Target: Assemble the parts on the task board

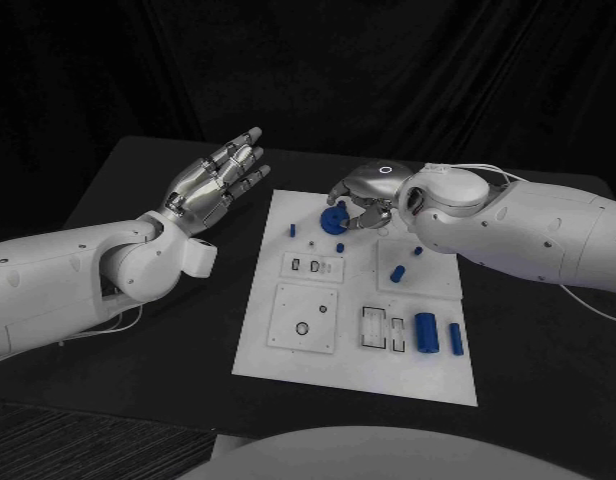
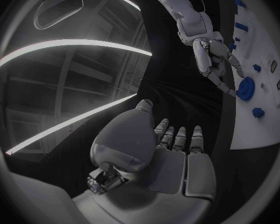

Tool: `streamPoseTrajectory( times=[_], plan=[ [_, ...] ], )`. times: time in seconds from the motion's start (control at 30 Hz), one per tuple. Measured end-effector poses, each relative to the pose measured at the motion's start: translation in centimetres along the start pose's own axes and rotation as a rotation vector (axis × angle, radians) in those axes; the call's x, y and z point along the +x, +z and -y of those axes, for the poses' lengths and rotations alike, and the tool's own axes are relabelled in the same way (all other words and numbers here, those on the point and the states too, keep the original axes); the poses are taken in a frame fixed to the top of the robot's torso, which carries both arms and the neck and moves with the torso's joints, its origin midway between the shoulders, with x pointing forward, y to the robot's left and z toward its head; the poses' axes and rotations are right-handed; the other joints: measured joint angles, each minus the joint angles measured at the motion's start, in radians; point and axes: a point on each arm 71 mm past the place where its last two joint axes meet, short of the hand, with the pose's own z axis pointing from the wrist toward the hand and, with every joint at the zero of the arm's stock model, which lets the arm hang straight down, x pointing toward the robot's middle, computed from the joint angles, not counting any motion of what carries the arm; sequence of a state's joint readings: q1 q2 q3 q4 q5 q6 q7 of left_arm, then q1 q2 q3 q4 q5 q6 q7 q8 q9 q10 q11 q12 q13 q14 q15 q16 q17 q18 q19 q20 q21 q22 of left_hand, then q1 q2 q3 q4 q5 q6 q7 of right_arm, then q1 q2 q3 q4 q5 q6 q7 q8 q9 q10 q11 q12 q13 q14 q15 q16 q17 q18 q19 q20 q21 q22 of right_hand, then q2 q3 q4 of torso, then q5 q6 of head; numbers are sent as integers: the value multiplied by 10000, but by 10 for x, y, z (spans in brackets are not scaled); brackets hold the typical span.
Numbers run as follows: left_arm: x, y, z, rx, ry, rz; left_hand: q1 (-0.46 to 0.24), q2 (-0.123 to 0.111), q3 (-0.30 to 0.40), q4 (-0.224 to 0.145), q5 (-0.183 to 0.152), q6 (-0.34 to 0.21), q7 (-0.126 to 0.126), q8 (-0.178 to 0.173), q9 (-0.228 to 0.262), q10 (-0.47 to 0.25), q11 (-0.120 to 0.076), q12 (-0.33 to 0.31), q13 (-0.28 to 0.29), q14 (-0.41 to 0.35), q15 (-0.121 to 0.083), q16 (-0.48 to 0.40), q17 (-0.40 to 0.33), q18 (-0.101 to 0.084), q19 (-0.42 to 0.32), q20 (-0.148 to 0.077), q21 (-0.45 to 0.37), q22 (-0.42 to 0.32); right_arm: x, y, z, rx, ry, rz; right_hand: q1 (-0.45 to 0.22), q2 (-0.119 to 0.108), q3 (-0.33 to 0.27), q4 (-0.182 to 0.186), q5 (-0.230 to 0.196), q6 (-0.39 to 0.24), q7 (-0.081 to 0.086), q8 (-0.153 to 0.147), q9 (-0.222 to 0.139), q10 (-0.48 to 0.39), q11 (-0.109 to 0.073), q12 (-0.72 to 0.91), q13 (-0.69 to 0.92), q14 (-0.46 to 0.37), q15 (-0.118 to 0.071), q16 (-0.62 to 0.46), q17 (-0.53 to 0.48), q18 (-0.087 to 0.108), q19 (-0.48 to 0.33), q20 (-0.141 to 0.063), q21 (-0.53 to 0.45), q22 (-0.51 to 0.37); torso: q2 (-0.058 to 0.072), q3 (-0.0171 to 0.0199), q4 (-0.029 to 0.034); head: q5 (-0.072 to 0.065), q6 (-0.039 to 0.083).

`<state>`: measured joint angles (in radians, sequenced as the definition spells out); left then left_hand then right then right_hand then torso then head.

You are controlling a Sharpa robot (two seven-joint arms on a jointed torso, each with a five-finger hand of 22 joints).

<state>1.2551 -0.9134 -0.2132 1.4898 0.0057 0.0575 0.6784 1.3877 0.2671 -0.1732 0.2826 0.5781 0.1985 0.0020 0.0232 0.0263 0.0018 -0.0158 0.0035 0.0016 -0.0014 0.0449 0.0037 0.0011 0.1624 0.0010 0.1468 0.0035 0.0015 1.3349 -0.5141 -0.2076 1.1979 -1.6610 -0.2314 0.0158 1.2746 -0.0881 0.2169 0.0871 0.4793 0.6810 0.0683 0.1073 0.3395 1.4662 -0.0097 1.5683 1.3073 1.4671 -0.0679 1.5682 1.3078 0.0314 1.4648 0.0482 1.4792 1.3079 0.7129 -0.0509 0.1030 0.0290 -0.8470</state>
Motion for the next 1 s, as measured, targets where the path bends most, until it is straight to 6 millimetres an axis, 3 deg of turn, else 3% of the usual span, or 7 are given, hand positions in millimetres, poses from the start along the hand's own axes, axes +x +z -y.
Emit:
streamPoseTrajectory(
  times=[0.4, 0.57, 0.67, 0.77, 1.0],
  plan=[
    [-1, 1, 0, 0, 5, -2, 39, 39, 0, 0, 0, 0, 0, 0, 0, 0, 0, 0, -4, 0, 0, 0, 3, 0, 0, 0, 0, 1, 0, -1, 1, -53, -1, 19, -248, 144, 68, 69, 93, -312, -1, -176, -284, 0, -1, 0, 0, 0, 0, 0, -1, 0, 37, -37, -97, -2, 0, 0, 1, 10, -8],
    [-1, 1, 0, 0, -1, -13, 39, 39, 0, 0, 0, 0, 0, 0, 0, 0, 0, 0, -6, -1, 0, 0, 4, 0, 0, 0, 0, 1, 1, -2, 2, -33, -2, -43, -487, 301, 180, 180, 554, -1092, 13, -404, -835, 1, -70, 0, 9, 0, 0, 0, -1, -1, 1, -72, -132, -2, 0, 0, 1, 11, -10],
    [-1, 1, 0, 0, -3, -20, 39, 39, 0, 0, 0, 0, 0, 0, 0, 0, 0, 0, -7, 0, 0, 0, 5, 0, 0, 0, 0, 1, 2, -2, 3, -30, 7, -135, -797, 404, 220, 363, 868, -1094, -4, -405, -982, 1, -70, 0, 8, -36, -36, 0, -2, 0, 1, -72, -193, -3, 0, 0, 1, 11, -10],
    [-1, 1, -1, 0, -6, -25, 39, 39, 0, 0, 37, 0, 0, 0, 0, -23, 21, 0, -7, 0, 0, 0, 6, 0, 0, 0, 0, 1, 4, -3, 3, -26, 18, -227, -990, 425, 269, 434, 1015, -674, -21, -405, -973, 1, -70, 0, 8, -36, -36, 0, -2, 0, 1, -72, -194, -3, 0, 0, 1, 11, -10],
    [-1, 2, -1, 1, -20, -48, 39, 39, 0, 0, 38, 0, 0, 0, 0, -37, 35, 0, -6, 0, 0, 0, 2, -1, 0, -1, 0, 2, 8, -4, 6, 42, 43, -528, -1279, 439, 409, 574, 1243, 571, 121, -182, -883, 1, -69, 0, 7, -36, -36, 0, -2, 0, 1, -72, -232, -4, 0, 1, 1, -6, -12]
  ],
)
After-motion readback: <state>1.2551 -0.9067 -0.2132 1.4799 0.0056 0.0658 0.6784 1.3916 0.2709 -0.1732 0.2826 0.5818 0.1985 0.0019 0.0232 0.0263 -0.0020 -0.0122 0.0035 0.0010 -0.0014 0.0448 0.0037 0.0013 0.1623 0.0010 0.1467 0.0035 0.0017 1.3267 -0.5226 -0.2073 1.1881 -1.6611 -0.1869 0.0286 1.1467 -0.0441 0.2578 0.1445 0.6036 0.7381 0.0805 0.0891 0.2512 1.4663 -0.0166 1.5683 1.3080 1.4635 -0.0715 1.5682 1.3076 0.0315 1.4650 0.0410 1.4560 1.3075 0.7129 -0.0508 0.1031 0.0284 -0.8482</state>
